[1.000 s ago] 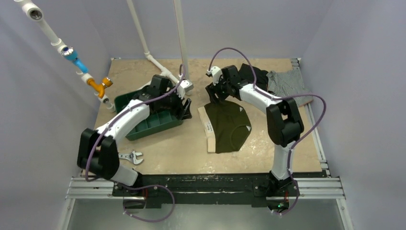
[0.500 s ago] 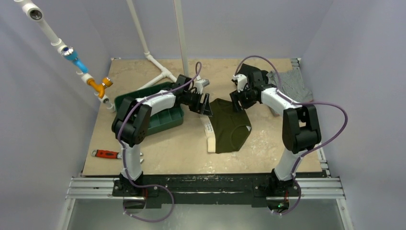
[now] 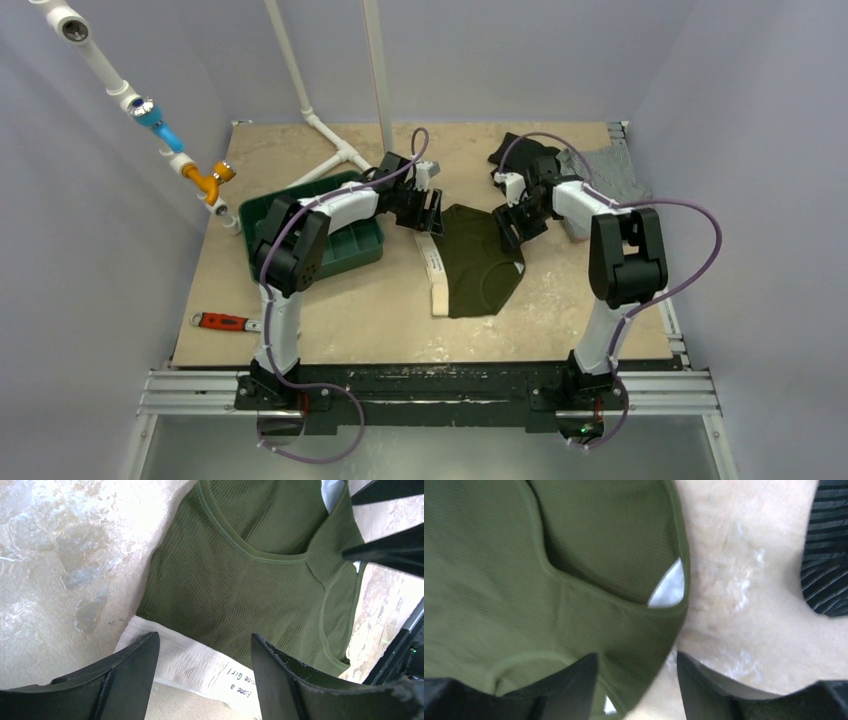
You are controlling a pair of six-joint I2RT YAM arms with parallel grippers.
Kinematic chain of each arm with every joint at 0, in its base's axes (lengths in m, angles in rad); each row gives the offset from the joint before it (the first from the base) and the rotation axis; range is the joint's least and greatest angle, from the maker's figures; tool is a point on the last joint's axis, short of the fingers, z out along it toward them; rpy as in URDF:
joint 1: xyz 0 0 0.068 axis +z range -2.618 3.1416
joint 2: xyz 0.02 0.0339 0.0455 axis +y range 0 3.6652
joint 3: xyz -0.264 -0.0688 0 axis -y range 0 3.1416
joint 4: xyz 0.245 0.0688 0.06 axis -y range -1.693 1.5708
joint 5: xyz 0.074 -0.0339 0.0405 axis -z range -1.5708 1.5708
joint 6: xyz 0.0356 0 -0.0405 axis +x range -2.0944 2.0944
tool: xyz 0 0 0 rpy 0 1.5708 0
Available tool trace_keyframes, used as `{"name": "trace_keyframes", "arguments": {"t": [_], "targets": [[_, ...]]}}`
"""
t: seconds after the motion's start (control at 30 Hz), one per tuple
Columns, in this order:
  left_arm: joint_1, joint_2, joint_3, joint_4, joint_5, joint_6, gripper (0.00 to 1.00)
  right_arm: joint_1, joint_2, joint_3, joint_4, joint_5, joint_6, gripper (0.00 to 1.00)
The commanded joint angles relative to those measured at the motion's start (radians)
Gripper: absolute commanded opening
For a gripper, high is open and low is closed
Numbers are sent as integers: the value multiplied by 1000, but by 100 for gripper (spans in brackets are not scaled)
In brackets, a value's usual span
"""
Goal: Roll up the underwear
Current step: Flatten out the underwear at the center of the board.
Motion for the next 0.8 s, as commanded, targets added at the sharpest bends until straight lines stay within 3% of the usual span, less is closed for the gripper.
{"name": "trace_keyframes", "arguments": {"t": [0.0, 0.33, 0.6, 0.77], "targets": [[2, -3, 34, -45, -74, 23, 66, -24, 49, 27, -33, 29, -38, 59], [1, -21, 24, -70, -114, 60, 66, -53, 9, 31, -44, 64, -70, 58], [-4, -71, 15, -70, -26, 99, 71, -50, -200, -50, -77, -107, -171, 58], [-6, -143, -40, -79, -15, 163, 74, -34, -296, -150, -82, -103, -241, 58]]}}
